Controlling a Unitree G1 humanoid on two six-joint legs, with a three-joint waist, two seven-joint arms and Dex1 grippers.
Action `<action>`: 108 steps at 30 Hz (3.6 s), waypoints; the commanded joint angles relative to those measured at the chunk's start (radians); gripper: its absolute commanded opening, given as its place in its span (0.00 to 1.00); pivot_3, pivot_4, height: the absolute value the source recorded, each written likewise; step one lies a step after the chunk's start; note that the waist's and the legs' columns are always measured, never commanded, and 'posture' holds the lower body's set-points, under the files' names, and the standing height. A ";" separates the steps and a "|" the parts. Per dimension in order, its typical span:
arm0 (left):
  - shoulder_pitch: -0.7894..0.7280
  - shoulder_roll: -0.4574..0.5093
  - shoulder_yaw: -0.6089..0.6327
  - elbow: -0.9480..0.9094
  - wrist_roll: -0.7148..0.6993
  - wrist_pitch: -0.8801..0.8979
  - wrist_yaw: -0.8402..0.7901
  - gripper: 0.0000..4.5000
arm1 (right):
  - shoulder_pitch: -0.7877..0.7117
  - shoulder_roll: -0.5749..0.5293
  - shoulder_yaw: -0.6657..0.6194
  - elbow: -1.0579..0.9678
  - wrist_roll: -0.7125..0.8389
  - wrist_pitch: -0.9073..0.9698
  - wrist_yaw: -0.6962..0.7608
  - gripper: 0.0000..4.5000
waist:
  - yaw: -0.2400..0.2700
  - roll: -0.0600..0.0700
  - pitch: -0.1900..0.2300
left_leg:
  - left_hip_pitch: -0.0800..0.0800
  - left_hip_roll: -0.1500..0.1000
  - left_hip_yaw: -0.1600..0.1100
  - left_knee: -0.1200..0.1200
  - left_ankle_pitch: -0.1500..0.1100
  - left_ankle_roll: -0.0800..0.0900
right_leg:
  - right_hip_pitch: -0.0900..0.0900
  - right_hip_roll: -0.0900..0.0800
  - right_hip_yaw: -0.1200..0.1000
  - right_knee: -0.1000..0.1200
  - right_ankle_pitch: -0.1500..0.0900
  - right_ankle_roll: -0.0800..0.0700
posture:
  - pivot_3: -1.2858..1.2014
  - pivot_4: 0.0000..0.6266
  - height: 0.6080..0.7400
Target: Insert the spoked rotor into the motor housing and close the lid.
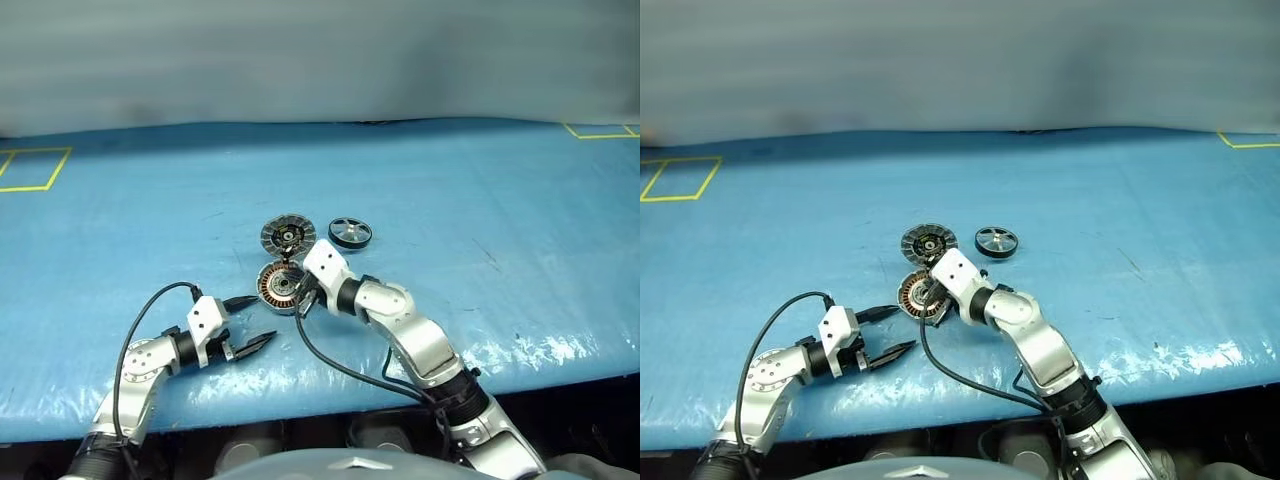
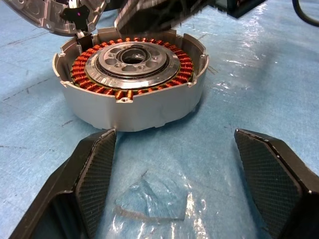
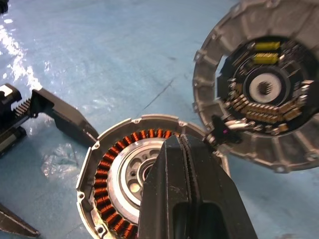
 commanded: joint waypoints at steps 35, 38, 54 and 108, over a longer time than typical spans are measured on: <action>0.078 0.067 0.053 -0.174 -0.051 0.063 0.017 0.90 | -0.232 -0.168 -0.233 0.380 -0.018 -0.067 -0.003 0.49 | -0.001 0.000 0.001 | -0.001 0.000 0.003 -0.001 0.001 0.002 | -0.001 0.000 0.002 0.000 0.000 -0.001 | 0.52 0.24 1.00; 0.074 0.066 0.051 -0.168 -0.049 0.061 0.016 0.90 | -0.227 -0.164 -0.243 0.351 -0.011 -0.063 -0.009 0.49 | -0.001 0.000 0.001 | -0.001 0.000 0.003 -0.001 0.001 0.002 | -0.001 0.000 0.002 0.000 0.000 -0.001 | 0.52 0.24 1.00; 0.052 0.059 0.039 -0.148 -0.042 0.060 0.010 0.90 | -0.124 -0.168 -0.261 0.073 0.046 0.036 -0.017 0.49 | 0.001 0.000 0.001 | -0.002 0.001 0.003 -0.001 0.000 0.003 | -0.002 0.000 0.002 0.000 0.000 -0.001 | 0.52 0.24 1.00; 0.100 0.049 0.112 -0.159 -0.040 0.072 0.082 0.90 | -0.527 -0.087 -0.085 0.904 -0.147 -0.721 0.255 0.49 | -0.002 0.000 0.001 | -0.002 0.001 0.004 -0.001 0.002 0.000 | -0.003 0.001 0.003 0.000 0.000 -0.001 | 0.52 0.24 1.00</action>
